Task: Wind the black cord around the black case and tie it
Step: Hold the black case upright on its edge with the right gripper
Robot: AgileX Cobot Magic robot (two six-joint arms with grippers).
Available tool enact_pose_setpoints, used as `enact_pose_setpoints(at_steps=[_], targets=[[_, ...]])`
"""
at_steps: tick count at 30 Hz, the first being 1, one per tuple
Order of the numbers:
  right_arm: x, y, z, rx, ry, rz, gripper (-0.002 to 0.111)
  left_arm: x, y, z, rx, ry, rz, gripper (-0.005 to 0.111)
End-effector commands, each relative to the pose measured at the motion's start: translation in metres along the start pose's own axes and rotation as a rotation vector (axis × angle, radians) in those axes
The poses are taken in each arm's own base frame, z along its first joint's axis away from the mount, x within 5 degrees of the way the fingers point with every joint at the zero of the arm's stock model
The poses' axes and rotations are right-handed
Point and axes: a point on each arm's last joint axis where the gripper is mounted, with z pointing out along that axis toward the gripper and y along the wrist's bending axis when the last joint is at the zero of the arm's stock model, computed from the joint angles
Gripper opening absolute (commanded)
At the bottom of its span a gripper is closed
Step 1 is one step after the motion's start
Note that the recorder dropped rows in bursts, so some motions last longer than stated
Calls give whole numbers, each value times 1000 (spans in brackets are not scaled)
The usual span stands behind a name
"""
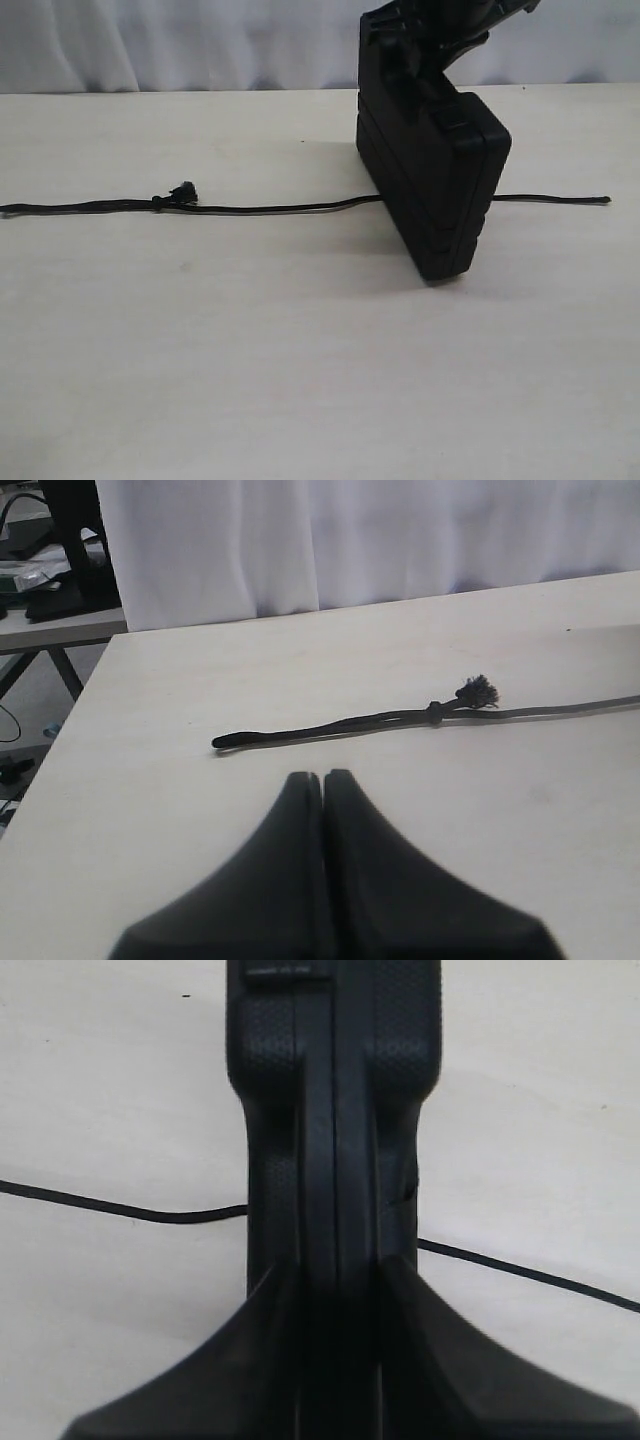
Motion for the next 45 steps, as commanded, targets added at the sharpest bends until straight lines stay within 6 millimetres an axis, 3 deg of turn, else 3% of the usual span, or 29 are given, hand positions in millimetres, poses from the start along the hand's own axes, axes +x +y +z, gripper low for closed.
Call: enact_pose_setpoints(at_steps=[1, 13, 22, 29, 40, 45], targets=[[6, -7, 16, 75, 49, -52, 4, 0, 0, 0, -3, -9, -2, 0], [6, -10, 17, 108, 48, -85, 4, 0, 0, 0, -3, -9, -2, 0], [13, -8, 35, 103, 106, -155, 4, 0, 0, 0, -3, -9, -2, 0], [13, -8, 37, 102, 112, -176, 4, 0, 0, 0, -3, -9, -2, 0], [15, 1, 37, -5, 121, -191, 4, 0, 0, 0, -3, -9, -2, 0], [14, -1, 38, 16, 121, -201, 14, 0, 0, 0, -3, -9, -2, 0]])
